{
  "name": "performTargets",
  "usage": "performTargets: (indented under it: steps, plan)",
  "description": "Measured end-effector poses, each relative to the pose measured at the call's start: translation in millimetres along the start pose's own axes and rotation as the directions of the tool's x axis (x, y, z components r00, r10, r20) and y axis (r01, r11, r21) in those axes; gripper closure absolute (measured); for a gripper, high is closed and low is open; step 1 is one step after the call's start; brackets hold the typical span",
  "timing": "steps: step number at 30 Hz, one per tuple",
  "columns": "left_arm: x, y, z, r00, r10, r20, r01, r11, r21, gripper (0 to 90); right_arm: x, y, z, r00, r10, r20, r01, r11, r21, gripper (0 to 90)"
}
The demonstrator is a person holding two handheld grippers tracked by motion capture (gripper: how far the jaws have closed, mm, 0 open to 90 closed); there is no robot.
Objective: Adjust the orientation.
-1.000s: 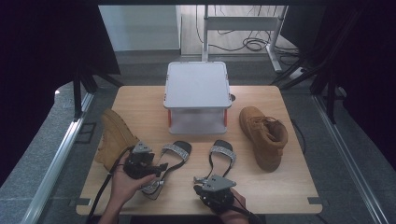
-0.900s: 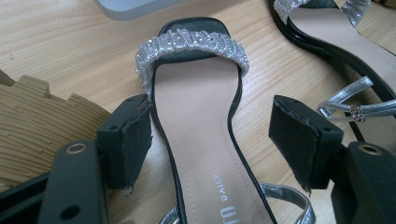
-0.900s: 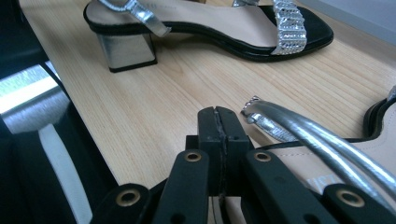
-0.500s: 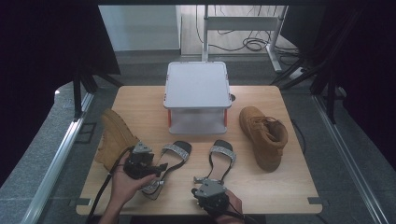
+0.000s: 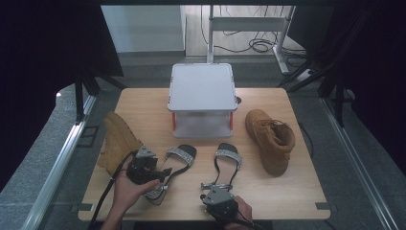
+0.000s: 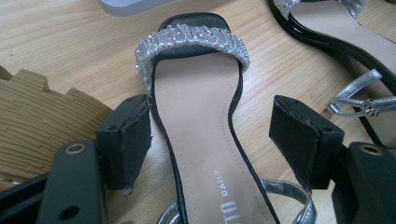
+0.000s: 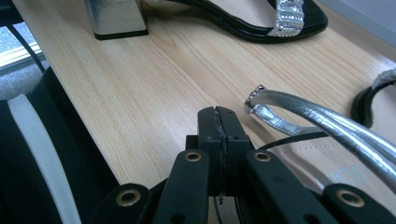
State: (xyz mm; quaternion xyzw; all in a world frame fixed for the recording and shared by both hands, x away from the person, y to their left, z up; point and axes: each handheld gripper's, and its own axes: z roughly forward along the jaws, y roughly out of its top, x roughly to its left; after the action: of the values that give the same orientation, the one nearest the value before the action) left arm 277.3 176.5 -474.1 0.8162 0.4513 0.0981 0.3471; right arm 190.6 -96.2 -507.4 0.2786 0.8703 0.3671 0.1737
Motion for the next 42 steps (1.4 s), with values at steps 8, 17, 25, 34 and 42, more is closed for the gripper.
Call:
performTargets:
  steps: [8, 17, 25, 34, 42]
  plan:
    - [-0.7, -0.4, 1.9, 1.0, 0.009, 0.002, -0.009, 0.9999, 0.014, 28.8, -6.6, -8.9, -5.6, 0.9997, 0.018, 0.015, -0.018, 1.0, 0.016, 89.7]
    - [-1.3, -0.5, 2.6, 0.9999, 0.011, 0.002, -0.011, 0.9998, 0.017, 28.8, -16.6, -19.7, -10.4, 0.9984, 0.043, 0.036, -0.044, 0.999, 0.03, 89.7]
    - [-1.8, -0.7, 4.4, 0.9998, 0.018, 0.003, -0.018, 0.9995, 0.026, 28.8, -21.3, -21.2, -12.5, 0.9986, 0.042, 0.031, -0.043, 0.998, 0.041, 89.7]
    - [-0.6, -0.9, 2.9, 0.9998, 0.018, 0.001, -0.018, 0.9996, 0.024, 28.8, -28.6, -26.1, -18.0, 0.9972, 0.056, 0.05, -0.059, 0.997, 0.054, 89.7]
    - [-0.9, -1.0, 4.6, 0.9996, 0.026, 0.001, -0.026, 0.9991, 0.032, 28.8, -42.5, -35.4, -25.7, 0.9926, 0.091, 0.081, -0.096, 0.994, 0.059, 89.7]
